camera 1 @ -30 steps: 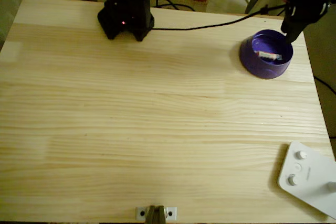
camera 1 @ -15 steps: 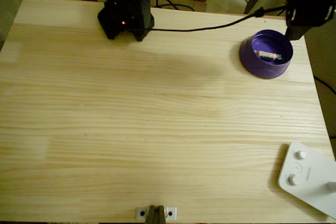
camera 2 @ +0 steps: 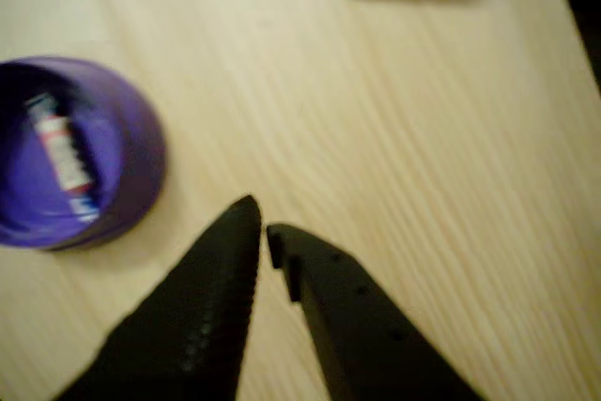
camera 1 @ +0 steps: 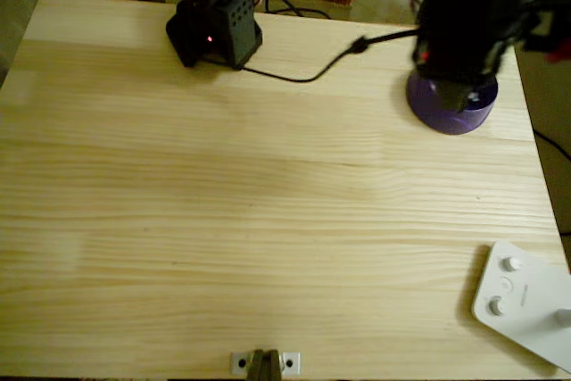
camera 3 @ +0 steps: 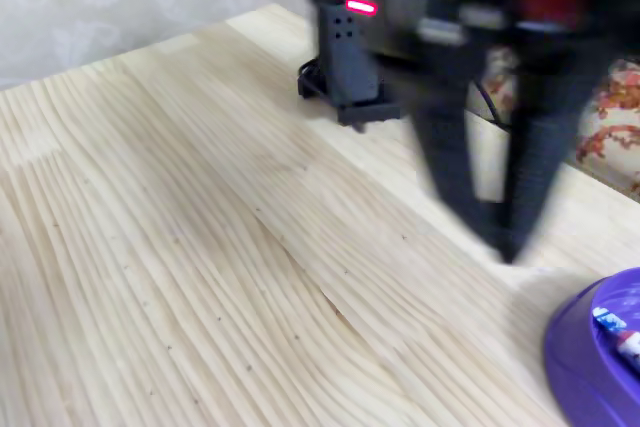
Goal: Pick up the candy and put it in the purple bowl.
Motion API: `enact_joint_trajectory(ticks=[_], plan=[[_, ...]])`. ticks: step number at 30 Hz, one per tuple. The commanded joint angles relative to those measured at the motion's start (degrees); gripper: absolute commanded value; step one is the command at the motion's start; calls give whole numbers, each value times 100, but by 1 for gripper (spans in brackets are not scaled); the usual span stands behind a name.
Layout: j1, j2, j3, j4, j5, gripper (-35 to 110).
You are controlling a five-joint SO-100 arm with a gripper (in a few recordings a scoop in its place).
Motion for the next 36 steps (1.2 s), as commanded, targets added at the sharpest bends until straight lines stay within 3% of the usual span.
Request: enact_joint_trajectory(ticks=[1,13,24,36], plan=[[404,1239,387,-229,62,0],[2259,3217,2742,-1934,782,0],[3727,3357,3375,-2276,1274,0],[4421,5300,4887,-2593,1248,0]])
